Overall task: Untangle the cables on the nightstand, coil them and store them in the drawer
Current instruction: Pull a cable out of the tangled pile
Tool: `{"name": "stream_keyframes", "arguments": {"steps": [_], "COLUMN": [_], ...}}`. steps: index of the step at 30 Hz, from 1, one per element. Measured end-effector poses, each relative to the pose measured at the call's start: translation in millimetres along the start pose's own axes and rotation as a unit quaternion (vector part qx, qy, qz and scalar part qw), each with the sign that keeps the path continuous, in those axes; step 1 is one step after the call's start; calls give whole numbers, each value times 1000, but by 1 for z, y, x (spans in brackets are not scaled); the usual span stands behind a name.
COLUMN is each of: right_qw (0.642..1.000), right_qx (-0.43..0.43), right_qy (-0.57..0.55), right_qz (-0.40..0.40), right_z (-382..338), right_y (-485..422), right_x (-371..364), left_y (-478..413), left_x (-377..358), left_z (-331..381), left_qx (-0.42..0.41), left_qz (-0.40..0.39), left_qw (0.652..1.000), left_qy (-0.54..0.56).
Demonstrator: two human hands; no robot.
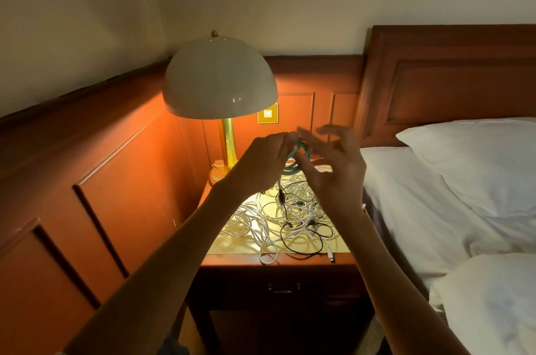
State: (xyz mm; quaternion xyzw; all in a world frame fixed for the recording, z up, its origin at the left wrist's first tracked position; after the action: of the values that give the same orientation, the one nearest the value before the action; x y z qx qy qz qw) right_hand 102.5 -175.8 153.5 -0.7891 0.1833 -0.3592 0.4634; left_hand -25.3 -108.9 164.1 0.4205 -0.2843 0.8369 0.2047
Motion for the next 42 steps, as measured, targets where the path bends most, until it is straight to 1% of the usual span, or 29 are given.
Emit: {"name": "stream_keyframes", "arguments": {"steps": [1, 2, 3, 5, 7, 8, 9, 11, 12, 13, 14, 15, 18, 20, 22, 24, 26, 29, 31, 32, 33, 34, 35, 36, 38, 39, 40, 41, 42], "right_qw": [998, 997, 997, 993, 973, 952, 922, 842, 803, 775, 759, 756, 775, 771, 757, 734, 721, 692, 684, 691, 708, 735, 772, 820, 921, 956, 975, 975, 966], "right_qx": [44, 62, 51, -24, -129, -182, -228, -300, -330, -354, -371, -379, -367, -367, -378, -399, -412, -437, -444, -444, -439, -425, -402, -367, -273, -222, -176, -145, -140], "right_qy": [32, 37, 11, -68, -155, -220, -297, -441, -489, -518, -530, -531, -515, -517, -527, -546, -556, -574, -578, -571, -554, -528, -490, -434, -255, -144, -24, 85, 150], "right_qz": [18, 42, 63, 92, 109, 105, 96, 82, 81, 81, 75, 58, -22, -63, -79, -66, -47, 3, 16, 8, -7, -25, -44, -67, -107, -123, -132, -144, -157], "right_z": [-7, -12, -14, -11, -3, 3, 7, 14, 18, 21, 25, 27, 33, 37, 43, 48, 51, 59, 65, 68, 70, 71, 71, 70, 65, 61, 57, 52, 50], "right_y": [2, 3, 3, -1, -3, -3, -2, 0, 1, 2, 2, 2, 0, 3, 10, 18, 25, 34, 38, 41, 42, 43, 42, 40, 34, 32, 30, 28, 27], "right_x": [1, 3, 6, 9, 5, -1, -7, -19, -23, -25, -25, -25, -22, -20, -17, -15, -16, -18, -19, -20, -21, -21, -19, -16, -8, -6, -7, -10, -14], "left_y": [0, 0, 0, 0, 2, 2, 2, 3, 3, 3, 4, 5, 7, 7, 7, 7, 6, 3, 3, 4, 5, 6, 7, 7, 7, 7, 7, 7, 6], "left_x": [2, 3, 4, 5, 6, 7, 7, 8, 8, 7, 5, 3, 3, 4, 4, 4, 4, 3, 1, 0, -1, -1, -1, -1, -3, -5, -8, -12, -16], "left_z": [2, 4, 5, 8, 12, 13, 14, 10, 7, 3, 0, -3, -15, -25, -30, -31, -33, -39, -40, -40, -40, -39, -38, -37, -33, -32, -30, -27, -24], "left_qx": [-21, -43, -56, -55, -59, -64, -66, -65, -62, -56, -50, -43, -16, 2, 12, 21, 29, 57, 63, 62, 60, 60, 59, 57, 54, 52, 49, 45, 40], "left_qz": [-2, -3, -2, 11, 34, 46, 55, 63, 65, 63, 60, 57, 65, 66, 63, 68, 78, 85, 79, 74, 72, 72, 72, 71, 67, 64, 61, 58, 55], "left_qw": [1000, 999, 998, 996, 996, 996, 996, 996, 996, 996, 997, 997, 997, 996, 994, 991, 987, 968, 960, 956, 952, 949, 947, 947, 951, 955, 957, 958, 959], "left_qy": [15, 27, 41, 66, 58, 41, 24, 3, -4, -6, -2, 4, 32, 59, 86, 112, 138, 228, 260, 276, 291, 302, 307, 308, 296, 287, 279, 275, 275]}}
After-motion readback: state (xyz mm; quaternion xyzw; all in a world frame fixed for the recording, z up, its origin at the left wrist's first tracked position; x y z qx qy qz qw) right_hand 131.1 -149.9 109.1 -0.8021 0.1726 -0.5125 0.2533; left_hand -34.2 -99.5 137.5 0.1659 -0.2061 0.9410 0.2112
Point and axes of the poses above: each hand's wrist, its own y-axis away from the middle knuckle, its own x-axis out of the back of the hand, z = x × y, the point moved 6 cm from there along -y, towards the middle knuckle, and after that the axes turned 14 degrees about -z, right-handed, at the moved point
